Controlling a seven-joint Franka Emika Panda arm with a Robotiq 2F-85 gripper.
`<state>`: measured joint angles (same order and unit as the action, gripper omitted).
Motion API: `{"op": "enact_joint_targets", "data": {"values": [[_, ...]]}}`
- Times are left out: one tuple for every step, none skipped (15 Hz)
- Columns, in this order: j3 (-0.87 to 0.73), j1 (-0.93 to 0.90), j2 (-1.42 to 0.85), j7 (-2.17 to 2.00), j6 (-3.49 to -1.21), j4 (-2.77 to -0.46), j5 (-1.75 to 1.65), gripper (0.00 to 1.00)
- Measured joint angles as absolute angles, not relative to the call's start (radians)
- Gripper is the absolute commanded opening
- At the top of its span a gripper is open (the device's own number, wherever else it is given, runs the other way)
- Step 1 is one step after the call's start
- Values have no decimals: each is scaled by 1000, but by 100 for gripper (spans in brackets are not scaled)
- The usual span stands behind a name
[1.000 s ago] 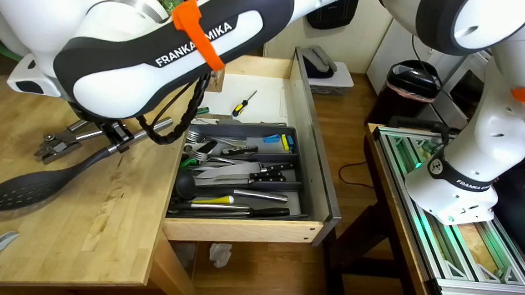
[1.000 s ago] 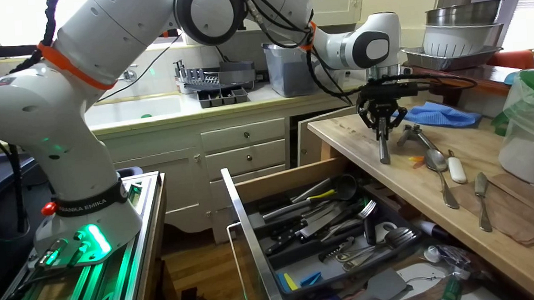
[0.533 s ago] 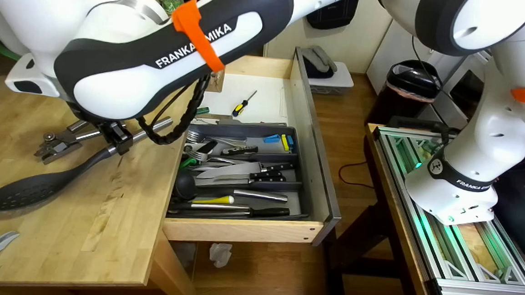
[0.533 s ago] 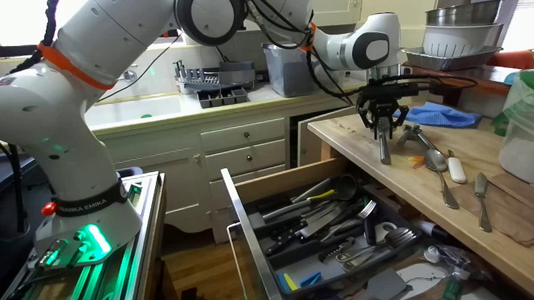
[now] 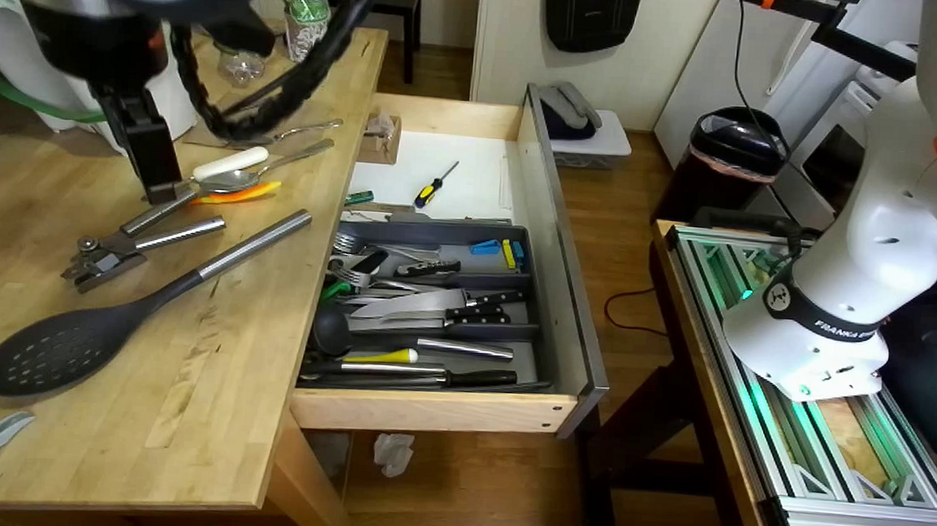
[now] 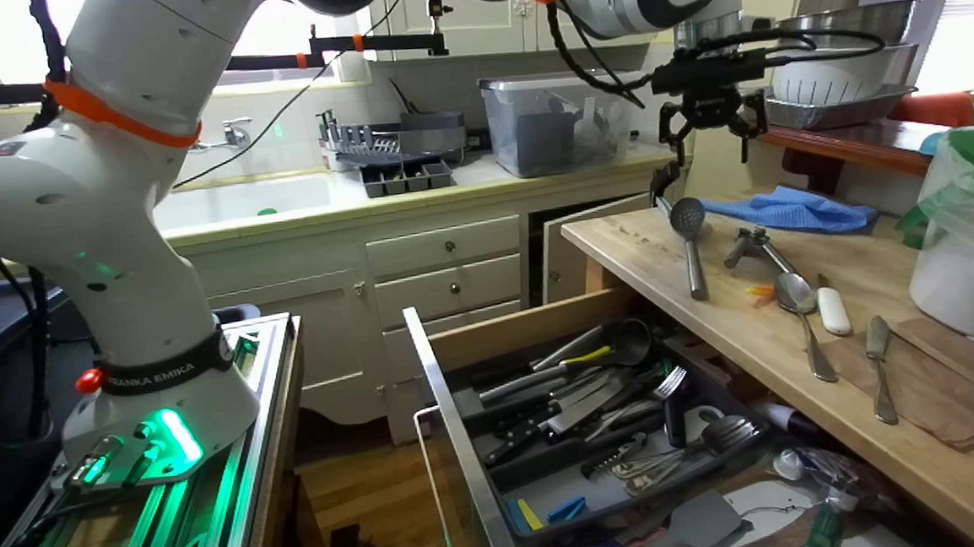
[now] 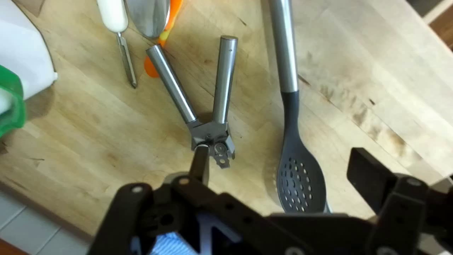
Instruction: Remove the black spatula from the drawer and put it on the table
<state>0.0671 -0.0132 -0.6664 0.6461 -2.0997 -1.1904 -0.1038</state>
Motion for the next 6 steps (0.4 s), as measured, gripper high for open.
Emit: {"op": "enact_joint_targets", "data": {"values": [[72,0,-614,626,-2074,-1217,-72,100],[76,18,-563,610,-2054,-1248,-39,100],[78,38,-512,601,-2042,-1284,-1,100],[80,60,-462,596,-2037,-1325,40,100],[80,73,-431,600,-2036,-1345,48,100],[80,76,-425,600,-2036,-1343,47,100]]}}
